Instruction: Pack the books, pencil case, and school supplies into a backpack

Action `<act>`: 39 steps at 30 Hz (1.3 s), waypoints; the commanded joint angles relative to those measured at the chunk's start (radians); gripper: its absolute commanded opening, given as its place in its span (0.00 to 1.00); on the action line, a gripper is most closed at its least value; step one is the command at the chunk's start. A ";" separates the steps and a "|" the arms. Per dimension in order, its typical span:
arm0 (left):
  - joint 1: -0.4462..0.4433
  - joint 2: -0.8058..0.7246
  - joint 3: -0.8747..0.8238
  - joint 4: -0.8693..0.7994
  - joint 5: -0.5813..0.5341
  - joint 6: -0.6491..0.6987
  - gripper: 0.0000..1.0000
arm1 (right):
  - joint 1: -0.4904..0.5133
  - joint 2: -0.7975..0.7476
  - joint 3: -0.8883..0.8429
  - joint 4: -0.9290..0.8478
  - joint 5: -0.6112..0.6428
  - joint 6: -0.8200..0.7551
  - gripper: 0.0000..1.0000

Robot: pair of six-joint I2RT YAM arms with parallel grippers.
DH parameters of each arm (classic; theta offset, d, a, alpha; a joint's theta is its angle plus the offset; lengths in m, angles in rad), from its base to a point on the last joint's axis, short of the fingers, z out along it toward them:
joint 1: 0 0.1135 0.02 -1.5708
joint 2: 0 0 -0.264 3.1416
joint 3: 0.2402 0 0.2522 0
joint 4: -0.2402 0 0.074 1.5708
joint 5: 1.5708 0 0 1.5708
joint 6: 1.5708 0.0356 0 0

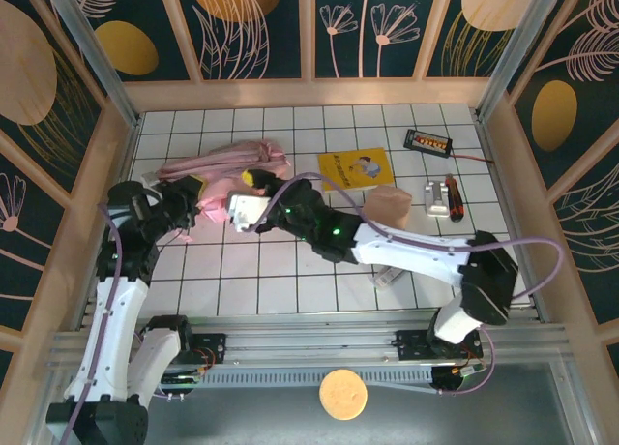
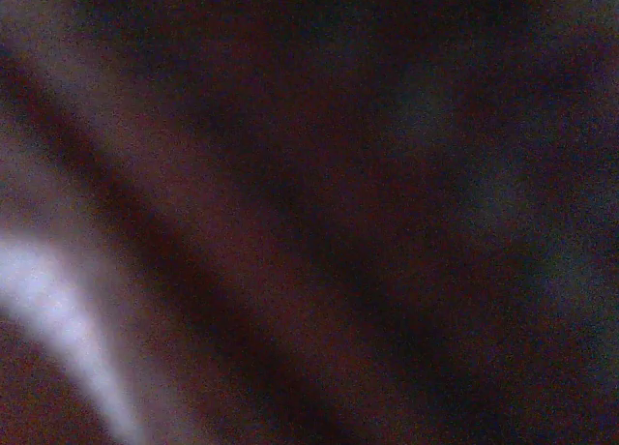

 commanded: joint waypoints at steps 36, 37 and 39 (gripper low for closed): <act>0.155 0.347 0.369 -0.160 0.563 0.287 0.00 | -0.693 0.285 -0.155 0.278 -0.921 0.306 0.62; 0.155 0.345 0.364 -0.168 0.563 0.292 0.00 | -0.680 0.289 -0.149 0.276 -0.903 0.278 0.62; 0.155 0.343 0.357 -0.171 0.563 0.295 0.00 | -0.664 0.306 -0.132 0.277 -0.870 0.259 0.62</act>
